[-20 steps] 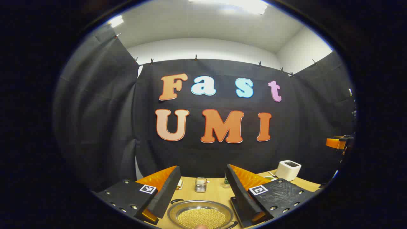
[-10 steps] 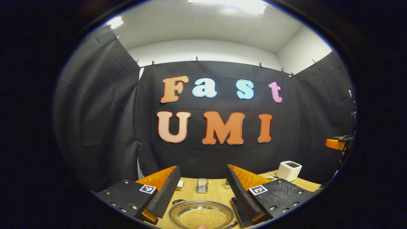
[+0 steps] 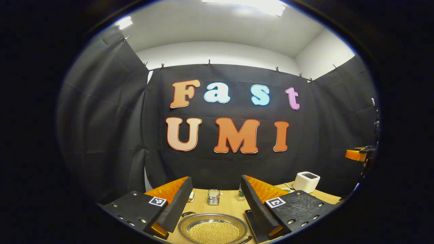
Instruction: First push the handle of the pot to place it horizontally, then grasp the pot with both hands and set it on the induction cooktop.
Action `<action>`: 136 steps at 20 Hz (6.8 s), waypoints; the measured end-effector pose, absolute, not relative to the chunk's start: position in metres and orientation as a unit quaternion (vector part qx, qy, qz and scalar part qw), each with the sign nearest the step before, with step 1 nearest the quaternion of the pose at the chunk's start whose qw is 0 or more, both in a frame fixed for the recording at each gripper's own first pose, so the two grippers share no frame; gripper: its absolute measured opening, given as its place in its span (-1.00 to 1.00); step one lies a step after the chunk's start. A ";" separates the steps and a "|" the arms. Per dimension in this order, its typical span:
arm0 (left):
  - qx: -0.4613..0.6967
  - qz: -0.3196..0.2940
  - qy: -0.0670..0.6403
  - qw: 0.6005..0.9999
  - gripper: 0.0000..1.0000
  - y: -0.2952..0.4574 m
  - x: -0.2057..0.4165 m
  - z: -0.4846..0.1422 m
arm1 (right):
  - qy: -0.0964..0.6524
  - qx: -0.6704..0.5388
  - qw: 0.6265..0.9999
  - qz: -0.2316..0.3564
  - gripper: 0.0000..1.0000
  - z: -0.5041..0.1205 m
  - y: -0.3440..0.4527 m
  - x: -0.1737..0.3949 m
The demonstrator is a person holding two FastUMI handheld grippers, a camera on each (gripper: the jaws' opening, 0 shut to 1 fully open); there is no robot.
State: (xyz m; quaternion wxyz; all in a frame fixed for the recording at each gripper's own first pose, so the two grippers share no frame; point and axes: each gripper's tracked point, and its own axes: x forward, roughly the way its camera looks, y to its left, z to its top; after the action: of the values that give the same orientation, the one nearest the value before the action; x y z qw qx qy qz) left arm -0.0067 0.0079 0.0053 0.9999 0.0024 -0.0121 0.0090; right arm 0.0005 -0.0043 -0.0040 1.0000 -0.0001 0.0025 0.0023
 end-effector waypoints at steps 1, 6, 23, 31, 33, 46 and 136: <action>0.002 0.013 -0.011 1.000 0.80 0.011 -0.005 0.005 | 0.002 0.000 1.000 0.001 0.90 -0.004 -0.005 0.001; 0.005 -0.004 0.000 1.000 0.36 0.006 -0.004 -0.004 | 0.005 -0.001 1.000 0.004 0.90 -0.006 -0.001 0.001; 0.022 -0.049 0.085 0.995 -0.95 -0.003 -0.005 -0.088 | 0.014 0.002 1.000 0.000 0.90 -0.016 -0.001 0.004; 0.024 -0.058 0.175 0.983 -0.94 -0.006 -0.018 -0.170 | 0.027 0.004 1.000 -0.005 0.91 -0.027 -0.005 0.010; 0.020 -0.056 0.196 0.979 -0.94 -0.005 -0.023 -0.189 | 0.030 0.005 1.000 -0.005 0.90 -0.029 -0.006 0.011; 0.025 -0.082 0.307 0.948 -0.94 -0.020 -0.076 -0.280 | 0.050 0.012 0.999 -0.009 0.91 -0.047 -0.013 0.018; -0.001 -0.054 0.238 0.970 -0.98 0.047 0.071 -0.286 | 0.146 0.020 0.988 0.035 0.91 -0.170 0.114 0.055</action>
State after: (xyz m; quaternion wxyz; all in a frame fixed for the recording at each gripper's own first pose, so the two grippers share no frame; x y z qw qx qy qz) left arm 0.0705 0.0468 -0.2861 0.9698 -0.0013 0.2379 -0.0535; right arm 0.0554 0.1141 -0.1705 0.9885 0.0198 0.1460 0.0353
